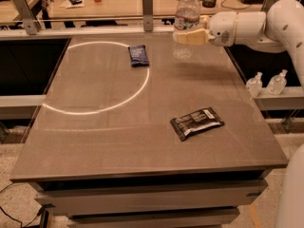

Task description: Knock water bottle over

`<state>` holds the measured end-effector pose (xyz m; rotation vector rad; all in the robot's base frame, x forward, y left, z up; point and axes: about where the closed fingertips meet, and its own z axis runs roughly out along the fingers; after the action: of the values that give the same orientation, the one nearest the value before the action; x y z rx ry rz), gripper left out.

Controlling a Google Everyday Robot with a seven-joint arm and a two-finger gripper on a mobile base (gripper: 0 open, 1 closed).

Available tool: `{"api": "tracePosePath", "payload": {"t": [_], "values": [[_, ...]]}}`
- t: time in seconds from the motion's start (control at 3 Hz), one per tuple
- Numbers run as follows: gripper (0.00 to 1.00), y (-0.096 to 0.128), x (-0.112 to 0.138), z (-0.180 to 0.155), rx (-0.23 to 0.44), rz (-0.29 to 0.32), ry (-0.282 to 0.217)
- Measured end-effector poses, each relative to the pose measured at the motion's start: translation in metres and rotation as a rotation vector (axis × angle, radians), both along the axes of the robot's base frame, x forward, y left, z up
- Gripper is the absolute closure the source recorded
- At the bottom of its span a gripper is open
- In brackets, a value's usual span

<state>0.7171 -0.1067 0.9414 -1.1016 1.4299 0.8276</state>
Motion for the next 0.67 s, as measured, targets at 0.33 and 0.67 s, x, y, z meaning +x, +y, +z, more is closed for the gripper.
{"api": "tracePosePath", "payload": {"t": [0.33, 0.67], "values": [[1.00, -0.002, -0.003, 0.024, -0.002, -0.007, -0.013], [1.00, -0.010, -0.017, 0.040, 0.015, 0.006, -0.102]]}}
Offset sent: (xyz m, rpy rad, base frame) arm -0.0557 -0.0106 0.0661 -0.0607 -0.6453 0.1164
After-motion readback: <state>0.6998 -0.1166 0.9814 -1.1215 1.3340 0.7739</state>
